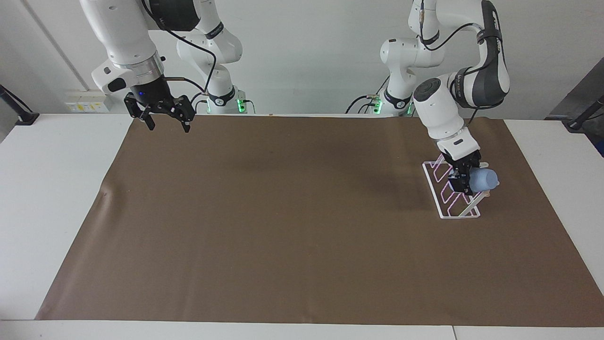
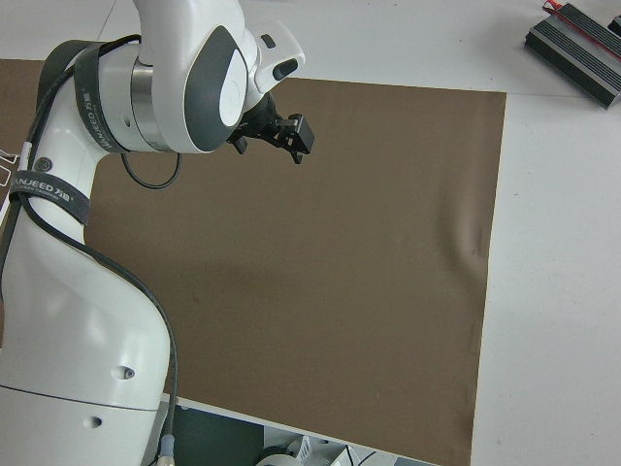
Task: Hang cup on cup holder
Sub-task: 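Release the cup on the rack and lift the left gripper away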
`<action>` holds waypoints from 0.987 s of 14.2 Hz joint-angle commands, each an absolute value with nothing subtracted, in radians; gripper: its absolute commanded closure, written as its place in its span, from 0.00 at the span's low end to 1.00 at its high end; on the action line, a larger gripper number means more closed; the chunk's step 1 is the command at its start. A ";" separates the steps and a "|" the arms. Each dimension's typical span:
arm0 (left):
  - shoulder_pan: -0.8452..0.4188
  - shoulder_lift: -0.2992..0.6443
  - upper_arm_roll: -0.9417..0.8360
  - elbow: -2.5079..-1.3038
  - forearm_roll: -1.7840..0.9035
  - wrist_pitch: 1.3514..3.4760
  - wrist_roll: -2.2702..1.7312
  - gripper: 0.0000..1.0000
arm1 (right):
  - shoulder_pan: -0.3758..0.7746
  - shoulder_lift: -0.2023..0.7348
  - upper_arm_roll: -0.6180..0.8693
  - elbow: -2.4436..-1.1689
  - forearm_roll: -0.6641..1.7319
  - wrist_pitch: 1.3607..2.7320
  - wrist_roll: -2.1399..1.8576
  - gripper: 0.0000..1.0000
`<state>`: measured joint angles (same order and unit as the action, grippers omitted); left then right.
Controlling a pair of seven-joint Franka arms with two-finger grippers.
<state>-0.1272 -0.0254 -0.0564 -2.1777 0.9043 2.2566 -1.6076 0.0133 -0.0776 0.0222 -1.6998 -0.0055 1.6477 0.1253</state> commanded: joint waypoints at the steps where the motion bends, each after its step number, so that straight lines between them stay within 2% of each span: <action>1: -0.141 -0.048 -0.051 -2.184 0.879 2.221 -1.592 0.00 | 0.003 -0.084 0.031 -1.697 -0.012 1.631 0.103 0.00; 7: -0.185 -0.058 -0.052 -2.168 0.778 2.168 -1.592 0.00 | 0.003 -0.084 0.031 -1.697 -0.012 1.631 0.103 0.00; 10: -0.201 -0.063 -0.055 -2.100 0.711 2.140 -1.583 0.00 | 0.003 -0.084 0.031 -1.697 -0.012 1.631 0.103 0.00; 12: -0.196 -0.092 -0.054 -2.050 0.506 2.125 -1.522 0.00 | 0.003 -0.084 0.031 -1.697 -0.012 1.631 0.103 0.00; 14: -0.192 -0.100 -0.054 -1.995 0.434 2.059 -1.358 0.00 | 0.003 -0.084 0.031 -1.697 -0.012 1.631 0.103 0.00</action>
